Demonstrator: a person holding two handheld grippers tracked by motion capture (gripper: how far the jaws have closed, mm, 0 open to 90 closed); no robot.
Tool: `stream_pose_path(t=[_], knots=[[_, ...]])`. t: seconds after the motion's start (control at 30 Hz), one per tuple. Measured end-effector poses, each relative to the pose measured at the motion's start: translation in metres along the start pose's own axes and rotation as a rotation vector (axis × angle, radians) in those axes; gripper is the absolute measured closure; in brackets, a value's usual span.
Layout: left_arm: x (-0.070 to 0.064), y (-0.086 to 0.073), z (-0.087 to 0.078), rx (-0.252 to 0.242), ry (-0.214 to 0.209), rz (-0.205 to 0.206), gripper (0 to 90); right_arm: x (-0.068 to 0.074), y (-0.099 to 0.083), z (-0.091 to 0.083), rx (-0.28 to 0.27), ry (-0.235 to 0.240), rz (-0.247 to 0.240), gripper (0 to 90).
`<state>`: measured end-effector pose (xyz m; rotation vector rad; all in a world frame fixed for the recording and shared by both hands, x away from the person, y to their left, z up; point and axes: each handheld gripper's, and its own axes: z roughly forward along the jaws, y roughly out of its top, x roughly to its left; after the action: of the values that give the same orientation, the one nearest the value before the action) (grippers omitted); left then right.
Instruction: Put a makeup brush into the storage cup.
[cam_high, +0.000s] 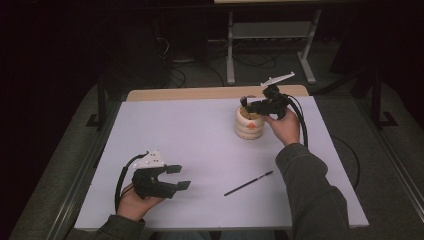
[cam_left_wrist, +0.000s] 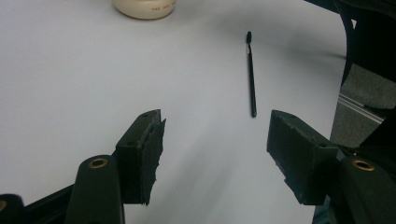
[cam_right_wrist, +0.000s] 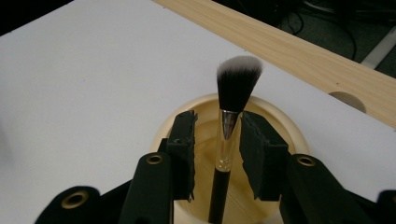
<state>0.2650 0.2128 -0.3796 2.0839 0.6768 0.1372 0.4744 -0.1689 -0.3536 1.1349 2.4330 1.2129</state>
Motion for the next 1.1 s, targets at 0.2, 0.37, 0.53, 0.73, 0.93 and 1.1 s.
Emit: stream_pose_path(t=[0.2, 0.37, 0.53, 0.73, 0.93, 1.1], knots=[[0.0, 0.0, 0.002, 0.004, 0.003, -0.004, 35.0, 0.005, -0.001, -0.012, -0.009, 0.011, -0.017, 62.1], [0.001, -0.001, 0.002, -0.001, 0.006, -0.008, 34.3, 0.007, -0.004, -0.019, -0.031, 0.03, -0.007, 59.5], [0.002, -0.001, 0.001, 0.001, 0.01, -0.011, 33.8, 0.008, -0.007, -0.023, -0.044, 0.038, -0.015, 58.1], [0.003, -0.001, 0.001, -0.001, 0.009, -0.014, 33.4, 0.009, -0.011, -0.029, -0.052, 0.054, -0.014, 57.1], [0.004, -0.002, 0.001, 0.013, 0.008, -0.003, 33.0, 0.014, -0.015, -0.035, -0.061, 0.064, -0.032, 54.6], [0.005, -0.002, 0.001, 0.007, 0.01, -0.008, 32.8, 0.017, -0.019, -0.039, -0.067, 0.071, -0.029, 51.5]])
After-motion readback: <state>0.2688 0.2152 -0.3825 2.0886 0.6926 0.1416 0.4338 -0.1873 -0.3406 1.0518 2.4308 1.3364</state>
